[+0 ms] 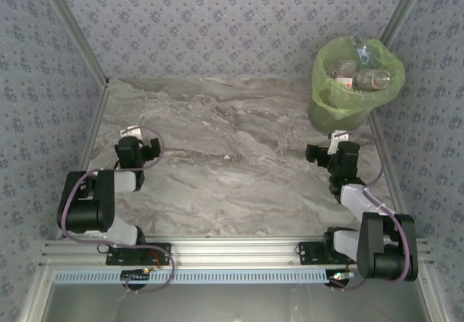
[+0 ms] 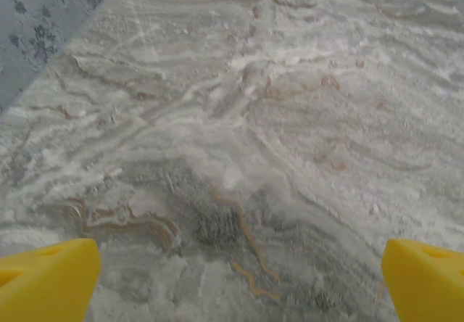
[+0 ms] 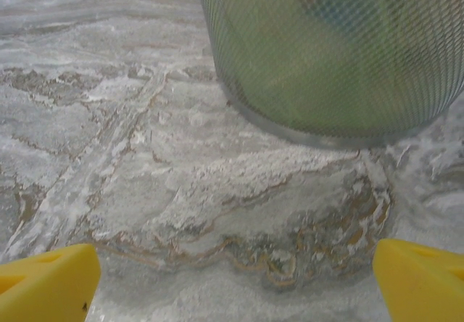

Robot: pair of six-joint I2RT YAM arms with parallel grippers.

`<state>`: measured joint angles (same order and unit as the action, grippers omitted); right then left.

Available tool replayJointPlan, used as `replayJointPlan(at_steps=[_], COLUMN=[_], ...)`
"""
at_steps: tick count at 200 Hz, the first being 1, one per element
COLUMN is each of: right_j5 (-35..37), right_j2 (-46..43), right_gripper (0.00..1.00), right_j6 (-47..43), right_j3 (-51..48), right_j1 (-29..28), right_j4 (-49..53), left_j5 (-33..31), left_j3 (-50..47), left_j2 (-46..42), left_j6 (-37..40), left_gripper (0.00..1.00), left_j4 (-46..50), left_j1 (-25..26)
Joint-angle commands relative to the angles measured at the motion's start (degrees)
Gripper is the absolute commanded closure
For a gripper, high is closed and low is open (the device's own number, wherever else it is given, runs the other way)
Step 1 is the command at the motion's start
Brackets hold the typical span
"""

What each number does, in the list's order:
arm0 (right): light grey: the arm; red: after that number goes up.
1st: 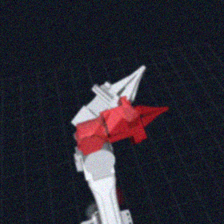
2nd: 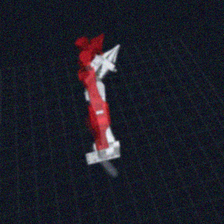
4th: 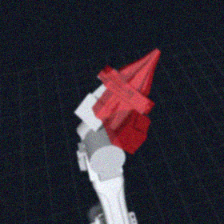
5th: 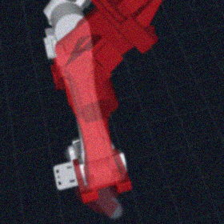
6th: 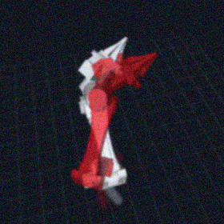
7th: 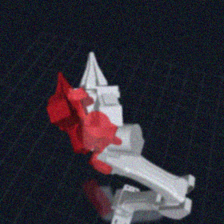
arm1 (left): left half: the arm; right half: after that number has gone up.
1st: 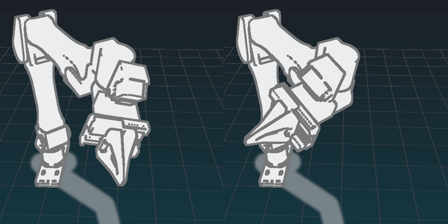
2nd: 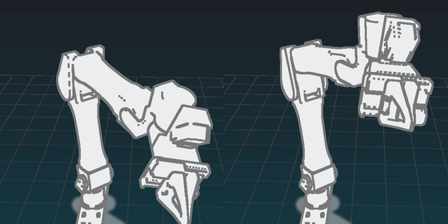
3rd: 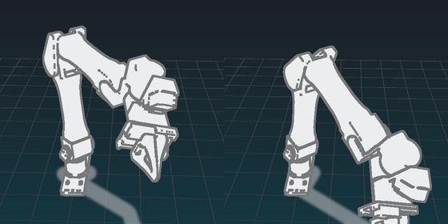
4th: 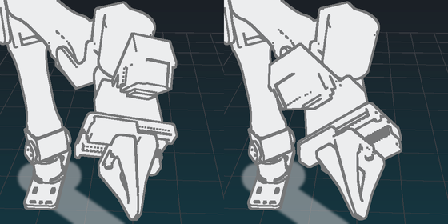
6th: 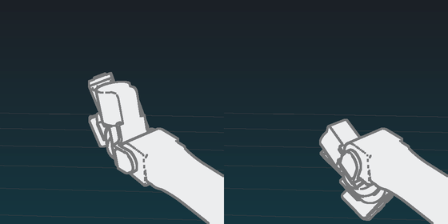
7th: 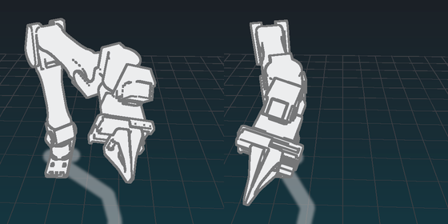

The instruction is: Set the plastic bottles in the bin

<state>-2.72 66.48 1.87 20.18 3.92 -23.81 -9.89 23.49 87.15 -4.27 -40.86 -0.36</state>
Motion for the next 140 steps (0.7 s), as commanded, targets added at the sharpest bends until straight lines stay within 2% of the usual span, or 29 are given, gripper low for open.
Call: replayJointPlan(at_steps=[1, 7, 17, 47, 63, 88, 116, 124, 140], right_j5=[1.7, 1.9, 2.5, 4.0, 5.9, 8.9, 9.0, 10.1, 14.7], right_j2=[0.7, 1.1, 2.1, 8.3, 10.1, 14.2, 20.7, 20.6, 21.2], right_gripper=[0.01, 0.01, 0.01, 0.01, 0.01, 0.01, 0.01, 0.01, 0.02], right_j6=[-2.1, -2.1, -2.1, -2.9, -3.4, -3.9, -5.1, -5.0, -1.9], right_j3=[-2.2, -2.7, -3.7, -4.4, -3.7, -7.6, -7.4, -5.8, 1.4], right_j1=[-0.6, -0.6, -0.7, -1.6, -2.6, -4.0, -4.8, -5.0, -4.5], right_j4=[-8.9, -10.6, -13.9, -24.1, -24.1, -34.9, -40.9, -38.1, -25.7], left_j5=[-4.0, -7.1, -7.7, -7.8, -7.8, -7.7, -7.7, -7.8, -7.7], left_j3=[-1.7, -1.4, -1.5, -1.4, -1.4, -1.4, -1.4, -1.4, -1.4], left_j2=[0.7, 0.4, 0.5, 0.5, 0.5, 0.4, 0.4, 0.4, 0.4], left_j6=[0.3, -0.4, -0.4, -0.4, -0.4, -0.4, -0.4, -0.4, -0.4], left_gripper=[0.01, 0.01, 0.01, 0.01, 0.01, 0.01, 0.01, 0.01, 0.01], left_j4=[-9.4, -8.2, -8.7, -8.5, -8.5, -8.4, -8.4, -8.5, -8.4], left_j1=[0.9, 1.4, 1.6, 1.6, 1.6, 1.6, 1.6, 1.6, 1.6])
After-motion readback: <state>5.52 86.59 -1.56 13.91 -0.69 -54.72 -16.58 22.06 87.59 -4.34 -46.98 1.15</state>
